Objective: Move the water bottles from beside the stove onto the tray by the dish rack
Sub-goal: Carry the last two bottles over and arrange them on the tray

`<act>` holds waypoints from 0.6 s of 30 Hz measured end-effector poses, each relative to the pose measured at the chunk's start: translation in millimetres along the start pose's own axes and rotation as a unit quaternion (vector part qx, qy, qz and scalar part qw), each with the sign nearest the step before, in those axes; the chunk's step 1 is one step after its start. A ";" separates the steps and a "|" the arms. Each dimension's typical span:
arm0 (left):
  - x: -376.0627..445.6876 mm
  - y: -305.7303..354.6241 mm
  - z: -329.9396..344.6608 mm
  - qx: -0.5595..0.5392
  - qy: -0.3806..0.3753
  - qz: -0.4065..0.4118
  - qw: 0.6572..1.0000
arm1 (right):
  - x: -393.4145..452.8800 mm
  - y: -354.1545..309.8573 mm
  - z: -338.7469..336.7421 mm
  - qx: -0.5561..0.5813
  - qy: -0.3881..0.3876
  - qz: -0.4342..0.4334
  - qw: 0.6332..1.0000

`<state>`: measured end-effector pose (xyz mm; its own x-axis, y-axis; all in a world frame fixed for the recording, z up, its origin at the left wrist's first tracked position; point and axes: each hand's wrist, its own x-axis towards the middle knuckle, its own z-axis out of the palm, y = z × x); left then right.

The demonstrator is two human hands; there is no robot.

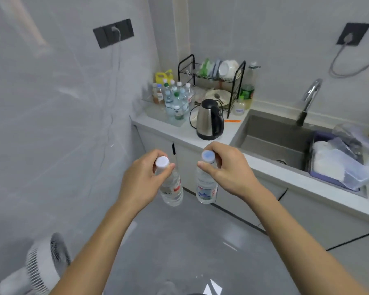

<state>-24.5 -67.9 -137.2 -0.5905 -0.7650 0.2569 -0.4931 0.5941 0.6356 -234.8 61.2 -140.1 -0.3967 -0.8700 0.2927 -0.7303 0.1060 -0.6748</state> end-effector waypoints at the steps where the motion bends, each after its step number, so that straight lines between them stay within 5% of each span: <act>1: 11.4 -8.3 -0.2 -0.001 0.008 -0.007 1.000 | 17.6 2.0 7.7 0.011 -0.008 -0.003 1.000; 9: 129.3 -99.4 -0.4 -0.018 0.040 -0.041 0.998 | 164.9 17.1 75.4 0.048 -0.046 -0.018 0.998; 18: 307.5 -179.2 -25.3 0.007 -0.005 -0.006 1.000 | 338.0 22.8 137.8 0.025 -0.017 -0.006 1.000</act>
<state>-101.5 -415.9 -153.7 -0.5913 -0.7692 0.2423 -0.5091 0.5890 0.6276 -308.9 -296.7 -150.0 -0.3691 -0.8867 0.2785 -0.7055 0.0723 -0.7050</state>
